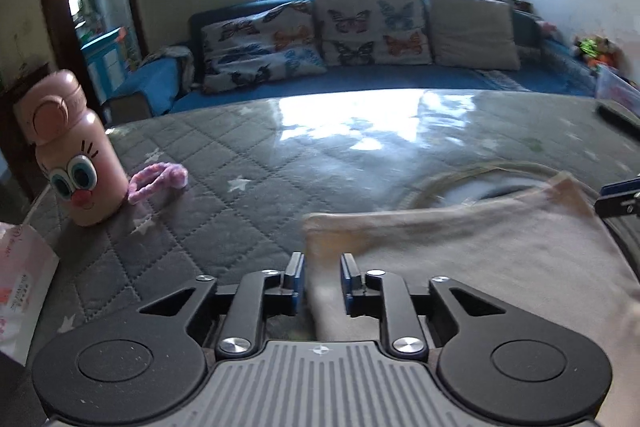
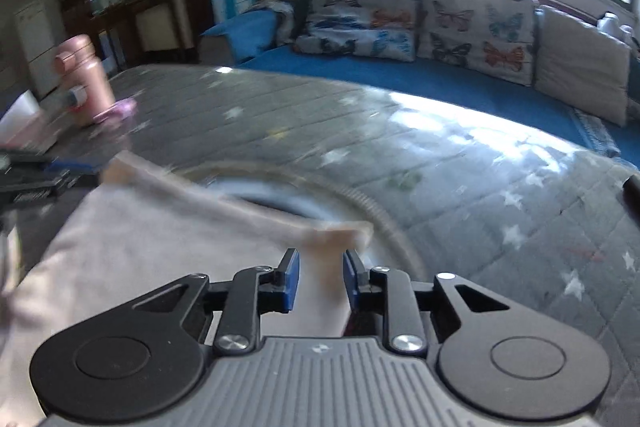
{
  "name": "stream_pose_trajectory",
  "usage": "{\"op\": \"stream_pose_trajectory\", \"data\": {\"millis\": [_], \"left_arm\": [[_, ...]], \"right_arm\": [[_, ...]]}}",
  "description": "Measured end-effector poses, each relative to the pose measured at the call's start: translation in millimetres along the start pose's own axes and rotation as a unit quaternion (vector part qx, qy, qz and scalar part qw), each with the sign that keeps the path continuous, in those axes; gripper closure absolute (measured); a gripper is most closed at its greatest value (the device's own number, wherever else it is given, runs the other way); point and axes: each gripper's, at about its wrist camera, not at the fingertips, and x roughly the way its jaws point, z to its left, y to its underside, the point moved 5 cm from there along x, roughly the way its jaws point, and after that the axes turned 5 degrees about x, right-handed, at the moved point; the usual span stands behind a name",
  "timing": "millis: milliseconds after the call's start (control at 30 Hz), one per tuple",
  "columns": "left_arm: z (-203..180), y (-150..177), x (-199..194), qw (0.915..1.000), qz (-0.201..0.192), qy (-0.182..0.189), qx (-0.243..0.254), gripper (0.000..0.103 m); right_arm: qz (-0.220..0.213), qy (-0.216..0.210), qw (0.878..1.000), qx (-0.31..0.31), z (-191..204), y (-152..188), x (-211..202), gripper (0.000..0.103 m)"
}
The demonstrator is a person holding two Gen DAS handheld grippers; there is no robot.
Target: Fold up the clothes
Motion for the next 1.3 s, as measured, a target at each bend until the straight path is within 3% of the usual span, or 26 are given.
{"op": "stream_pose_trajectory", "data": {"millis": [133, 333, 367, 533, 700, 833, 1100, 1300], "left_arm": [[-26, 15, -32, 0.9992, -0.006, 0.032, 0.021, 0.073], [-77, 45, -70, 0.9944, -0.009, 0.089, 0.057, 0.061], [-87, 50, -75, 0.9929, -0.011, 0.099, 0.065, 0.06], [-128, 79, -96, 0.9854, -0.018, 0.131, 0.107, 0.06], [-148, 104, -104, 0.9814, -0.016, 0.13, 0.14, 0.059], [-145, 100, -109, 0.9824, -0.025, 0.124, 0.137, 0.057], [-159, 78, -119, 0.9806, -0.054, 0.134, 0.132, 0.054], [-183, 80, -111, 0.9773, -0.046, 0.148, 0.145, 0.054]], "right_arm": [[0.015, -0.039, 0.999, -0.034, 29, 36, -33, 0.078], [0.031, -0.064, 0.995, -0.068, 64, 84, -67, 0.064], [0.029, -0.064, 0.995, -0.076, 68, 92, -72, 0.06], [0.022, -0.048, 0.992, -0.118, 87, 123, -91, 0.06], [0.022, -0.026, 0.985, -0.17, 102, 154, -105, 0.057], [0.021, -0.024, 0.987, -0.156, 100, 161, -121, 0.057], [-0.012, -0.019, 0.999, -0.047, 74, 151, -132, 0.058], [0.002, -0.003, 0.998, -0.062, 69, 162, -131, 0.058]]}}
